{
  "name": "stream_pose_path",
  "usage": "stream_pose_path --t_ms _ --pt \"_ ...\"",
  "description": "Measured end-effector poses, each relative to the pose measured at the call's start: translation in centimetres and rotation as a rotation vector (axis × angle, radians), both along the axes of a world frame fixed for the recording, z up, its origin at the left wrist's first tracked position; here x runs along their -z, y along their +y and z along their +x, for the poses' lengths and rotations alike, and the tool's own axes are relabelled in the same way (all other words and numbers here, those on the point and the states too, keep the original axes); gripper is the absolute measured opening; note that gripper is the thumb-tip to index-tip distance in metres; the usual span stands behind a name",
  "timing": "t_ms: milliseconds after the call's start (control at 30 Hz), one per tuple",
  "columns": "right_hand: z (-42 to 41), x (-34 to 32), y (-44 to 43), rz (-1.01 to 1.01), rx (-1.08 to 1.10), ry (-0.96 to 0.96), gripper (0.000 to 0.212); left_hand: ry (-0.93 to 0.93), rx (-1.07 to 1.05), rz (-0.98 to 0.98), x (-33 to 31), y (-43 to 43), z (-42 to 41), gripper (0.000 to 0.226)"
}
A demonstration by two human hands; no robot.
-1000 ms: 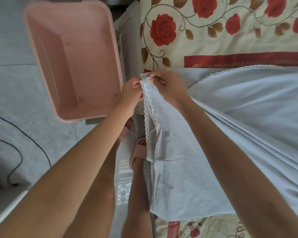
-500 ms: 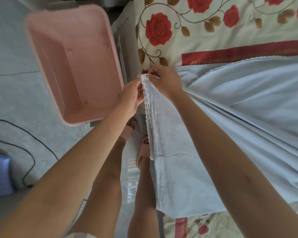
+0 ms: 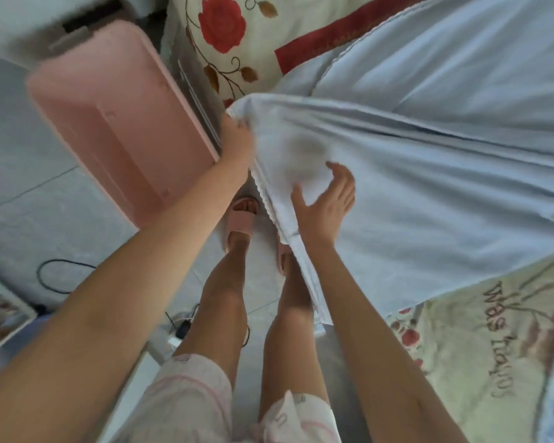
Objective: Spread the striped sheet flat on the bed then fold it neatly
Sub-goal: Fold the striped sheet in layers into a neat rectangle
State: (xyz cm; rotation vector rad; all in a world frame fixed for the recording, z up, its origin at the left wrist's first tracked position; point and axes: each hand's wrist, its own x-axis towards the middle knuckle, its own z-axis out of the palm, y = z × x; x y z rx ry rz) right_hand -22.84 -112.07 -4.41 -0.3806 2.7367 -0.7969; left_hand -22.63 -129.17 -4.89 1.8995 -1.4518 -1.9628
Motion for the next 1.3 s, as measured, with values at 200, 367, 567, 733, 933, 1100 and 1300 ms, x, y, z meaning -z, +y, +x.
stream_pose_path --t_ms 200,367,567,733,933,1100,1300 --pt "9.5 0.2 10.5 0.442 0.272 -0.579 0.123 -0.026 -0.169 0.218 -4.2 3.1 -0.2 0.052" --pt "8.3 -1.6 4.1 0.144 0.554 -0.474 0.114 0.109 -0.037 0.315 -8.2 5.5 -0.5 0.057" --pt "5.7 -4.7 4.0 -0.042 0.653 -0.221 0.066 0.285 0.099 0.414 -14.2 8.0 -2.0 0.027" --pt "7.7 -6.4 13.9 0.091 0.872 -0.238 0.043 0.3 0.168 0.473 -20.6 10.9 -3.4 0.033" --pt "10.9 -11.4 24.0 0.003 1.113 -0.48 0.034 0.388 0.211 0.447 -31.3 13.6 -4.1 0.036" --pt "11.6 -16.5 26.1 -0.295 1.285 -0.539 0.034 0.48 0.345 0.524 -40.4 16.4 -3.0 0.021" --pt "10.5 -21.9 29.6 -0.736 1.508 -0.473 0.031 0.509 0.262 0.48 -45.8 17.6 -4.1 0.031"
